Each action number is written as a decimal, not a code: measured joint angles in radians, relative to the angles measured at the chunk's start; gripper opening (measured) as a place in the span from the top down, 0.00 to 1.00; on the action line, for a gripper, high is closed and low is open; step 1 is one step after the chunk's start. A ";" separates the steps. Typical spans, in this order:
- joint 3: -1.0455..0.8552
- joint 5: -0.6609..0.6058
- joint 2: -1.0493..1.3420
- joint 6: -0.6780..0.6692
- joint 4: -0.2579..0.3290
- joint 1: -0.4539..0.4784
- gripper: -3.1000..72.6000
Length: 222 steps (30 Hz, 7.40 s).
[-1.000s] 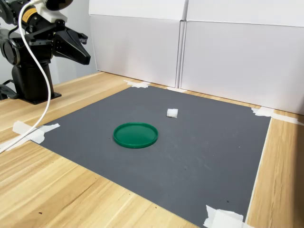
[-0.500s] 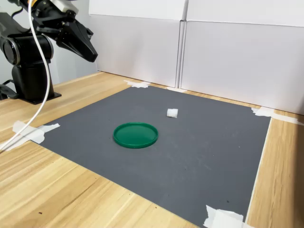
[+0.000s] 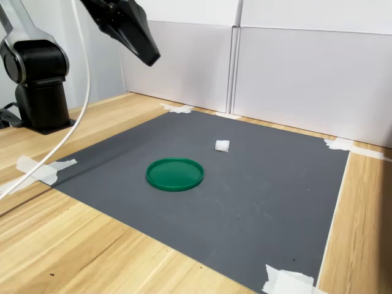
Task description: Grasp a white terminal and put it in the green lid.
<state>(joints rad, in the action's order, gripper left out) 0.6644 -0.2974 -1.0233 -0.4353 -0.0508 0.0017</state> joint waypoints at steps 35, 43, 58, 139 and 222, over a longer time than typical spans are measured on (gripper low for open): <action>0.424 -0.454 -0.538 -0.291 0.008 -0.311 0.98; 0.459 -0.505 -0.600 -0.296 0.061 -0.311 0.89; 0.514 -0.525 -0.633 -0.322 0.143 -0.371 0.09; 0.541 -0.458 -0.838 -0.294 -0.001 -0.371 0.44; 0.529 -0.597 -0.794 -0.611 0.033 -0.012 0.46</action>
<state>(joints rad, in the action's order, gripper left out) 1.1936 -0.8943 -1.8176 -1.0463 -0.0177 -0.0105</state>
